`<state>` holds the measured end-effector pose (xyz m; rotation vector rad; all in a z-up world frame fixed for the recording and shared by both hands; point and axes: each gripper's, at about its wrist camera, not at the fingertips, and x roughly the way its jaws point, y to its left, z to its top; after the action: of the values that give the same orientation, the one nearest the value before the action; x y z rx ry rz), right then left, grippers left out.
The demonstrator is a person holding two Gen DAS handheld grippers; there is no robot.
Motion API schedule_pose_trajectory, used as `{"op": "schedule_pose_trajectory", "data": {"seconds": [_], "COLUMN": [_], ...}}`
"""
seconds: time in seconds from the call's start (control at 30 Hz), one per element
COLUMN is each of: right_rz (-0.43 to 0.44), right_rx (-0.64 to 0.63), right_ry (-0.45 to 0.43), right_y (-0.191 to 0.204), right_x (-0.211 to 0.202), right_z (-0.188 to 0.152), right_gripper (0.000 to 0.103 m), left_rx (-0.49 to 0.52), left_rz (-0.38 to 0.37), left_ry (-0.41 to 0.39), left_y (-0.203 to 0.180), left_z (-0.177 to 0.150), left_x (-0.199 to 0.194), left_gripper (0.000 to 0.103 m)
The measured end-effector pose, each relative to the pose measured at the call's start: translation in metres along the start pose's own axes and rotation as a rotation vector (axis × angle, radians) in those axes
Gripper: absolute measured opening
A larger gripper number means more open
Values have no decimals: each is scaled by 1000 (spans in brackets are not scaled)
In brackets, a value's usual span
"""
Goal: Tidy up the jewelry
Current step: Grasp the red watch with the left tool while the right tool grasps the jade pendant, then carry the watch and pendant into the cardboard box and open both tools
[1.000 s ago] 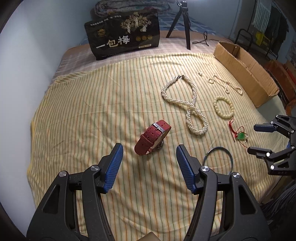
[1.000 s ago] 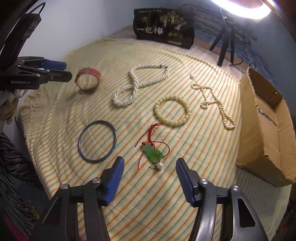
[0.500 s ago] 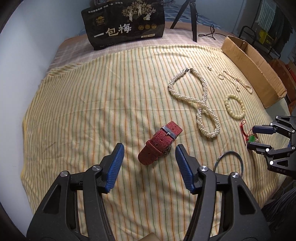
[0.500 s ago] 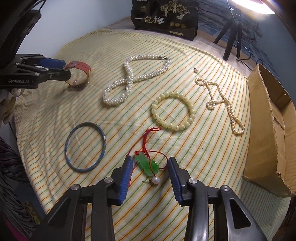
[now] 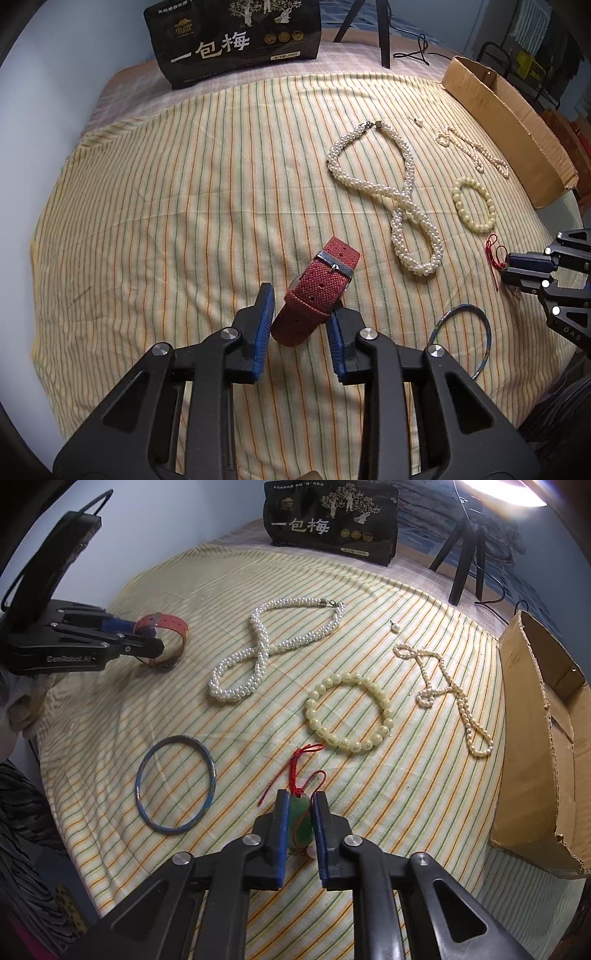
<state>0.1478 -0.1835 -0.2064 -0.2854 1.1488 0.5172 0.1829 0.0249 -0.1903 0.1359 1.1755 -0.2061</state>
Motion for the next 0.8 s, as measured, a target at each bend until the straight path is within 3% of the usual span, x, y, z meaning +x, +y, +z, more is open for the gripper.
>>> {"op": "schedule_pose_trajectory", "data": {"seconds": [0.3,0.37,0.67,0.73,0.77,0.8], "right_rz": [31,40,45,50,69,84], "right_rx": [38,52,88,75,72,66], "right_ry": [-60,-74,-85,-74,-55,-32], "right_y": [-1,-4,-13,-12,-12,-11], "right_x": [-14,-18,-21,-20,-20,-16], "right_z": [4,5,2,2,0,-1], "right_gripper": [1,0,0,14,39,49], "left_rx": [-31,-38,-45,-46,-47,-50], "left_rz": [-6,0,7,8,9,9], "left_ry": [-15,-20,-25,-26,-27,-27], "left_y": [1,2,3,3,3,4], "left_z": [1,1,0,0,0,1], "left_x": [-5,-8,-8,-8,-8,-7], "left_gripper": [25,16,15,15,15,15]}}
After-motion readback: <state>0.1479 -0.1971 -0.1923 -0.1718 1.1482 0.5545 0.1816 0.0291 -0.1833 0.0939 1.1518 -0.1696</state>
